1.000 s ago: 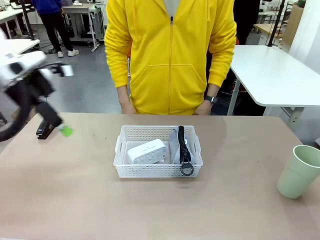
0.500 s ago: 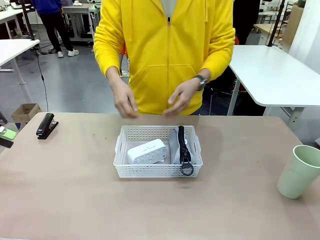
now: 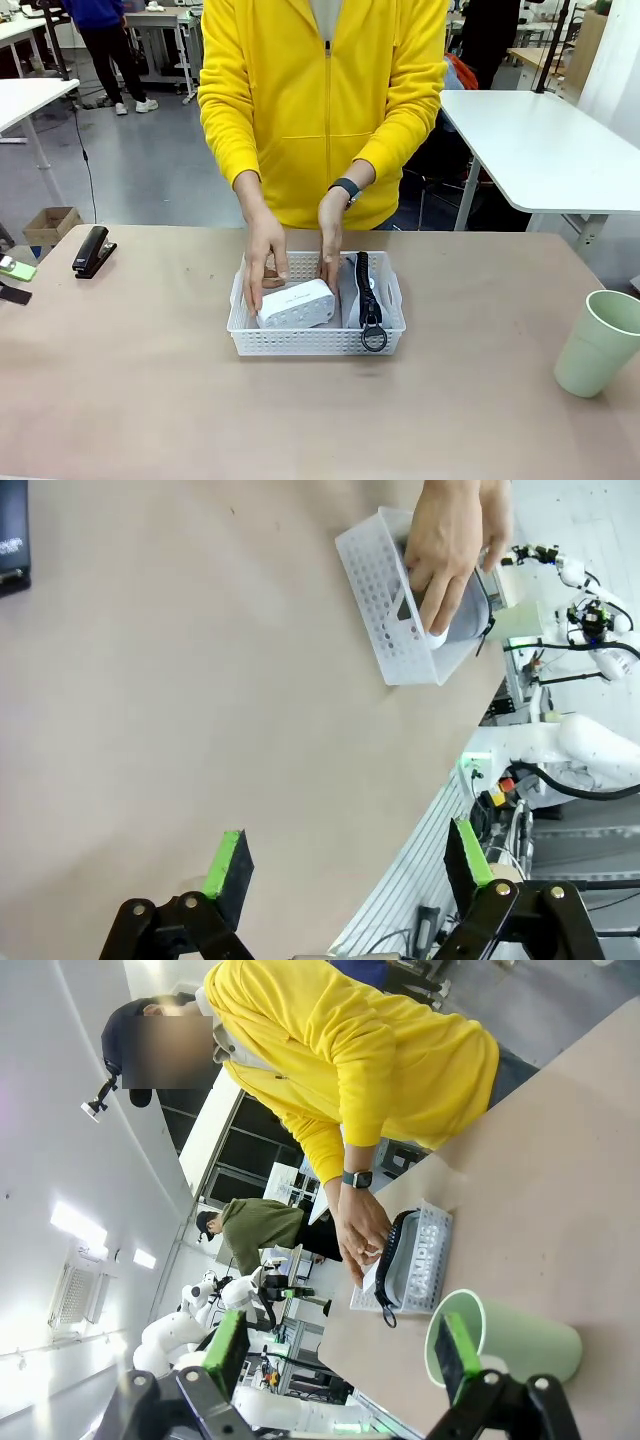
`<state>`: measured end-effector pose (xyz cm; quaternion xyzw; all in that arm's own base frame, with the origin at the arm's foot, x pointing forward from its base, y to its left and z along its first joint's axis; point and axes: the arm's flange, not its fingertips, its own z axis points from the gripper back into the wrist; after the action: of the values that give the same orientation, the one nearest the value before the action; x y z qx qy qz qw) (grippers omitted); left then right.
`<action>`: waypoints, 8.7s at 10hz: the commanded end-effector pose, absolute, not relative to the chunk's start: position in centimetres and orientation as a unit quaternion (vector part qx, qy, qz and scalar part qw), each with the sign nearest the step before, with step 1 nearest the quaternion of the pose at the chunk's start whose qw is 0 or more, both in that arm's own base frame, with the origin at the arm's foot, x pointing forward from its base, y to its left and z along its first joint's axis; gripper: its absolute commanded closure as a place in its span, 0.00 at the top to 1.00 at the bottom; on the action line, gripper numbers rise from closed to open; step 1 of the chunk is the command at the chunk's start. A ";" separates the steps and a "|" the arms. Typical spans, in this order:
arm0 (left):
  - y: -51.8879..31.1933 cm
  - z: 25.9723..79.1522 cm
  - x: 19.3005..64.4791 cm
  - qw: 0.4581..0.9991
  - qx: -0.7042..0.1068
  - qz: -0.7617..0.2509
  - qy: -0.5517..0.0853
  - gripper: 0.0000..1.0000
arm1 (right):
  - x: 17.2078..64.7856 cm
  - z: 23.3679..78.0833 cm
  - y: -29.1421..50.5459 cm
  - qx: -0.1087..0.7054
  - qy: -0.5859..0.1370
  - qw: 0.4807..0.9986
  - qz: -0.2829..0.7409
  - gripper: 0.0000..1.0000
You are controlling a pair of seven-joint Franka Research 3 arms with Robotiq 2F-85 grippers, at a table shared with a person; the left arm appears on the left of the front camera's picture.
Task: Efficiently arrange items inside the basket to fit them all.
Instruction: Pick up the Digital clock and place it inside the Organizing basket, then pick up the Stapler and place it inside the Organizing basket.
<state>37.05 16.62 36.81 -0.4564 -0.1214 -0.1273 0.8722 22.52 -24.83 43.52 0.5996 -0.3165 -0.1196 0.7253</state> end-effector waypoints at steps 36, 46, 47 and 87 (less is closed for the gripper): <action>10.6 33.6 58.3 0.990 -0.043 -0.087 -0.107 1.00 | 22.7 43.7 -24.9 0.601 -0.331 0.720 -0.109 1.00; 10.6 30.6 60.7 0.992 -0.018 -0.050 -0.111 0.40 | 22.7 43.7 -24.9 0.601 -0.331 0.720 -0.109 1.00; 10.3 30.6 60.5 0.992 -0.001 -0.049 -0.118 0.16 | 22.7 43.7 -24.9 0.601 -0.331 0.720 -0.109 1.00; -32.2 39.8 48.1 0.839 -0.098 -0.523 -0.117 0.37 | 22.7 43.7 -24.9 0.601 -0.331 0.720 -0.109 1.00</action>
<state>46.59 -32.08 38.84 -0.1214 -0.1038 -0.5493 0.8202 22.46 -24.88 43.60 0.5989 -0.3171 -0.1192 0.7257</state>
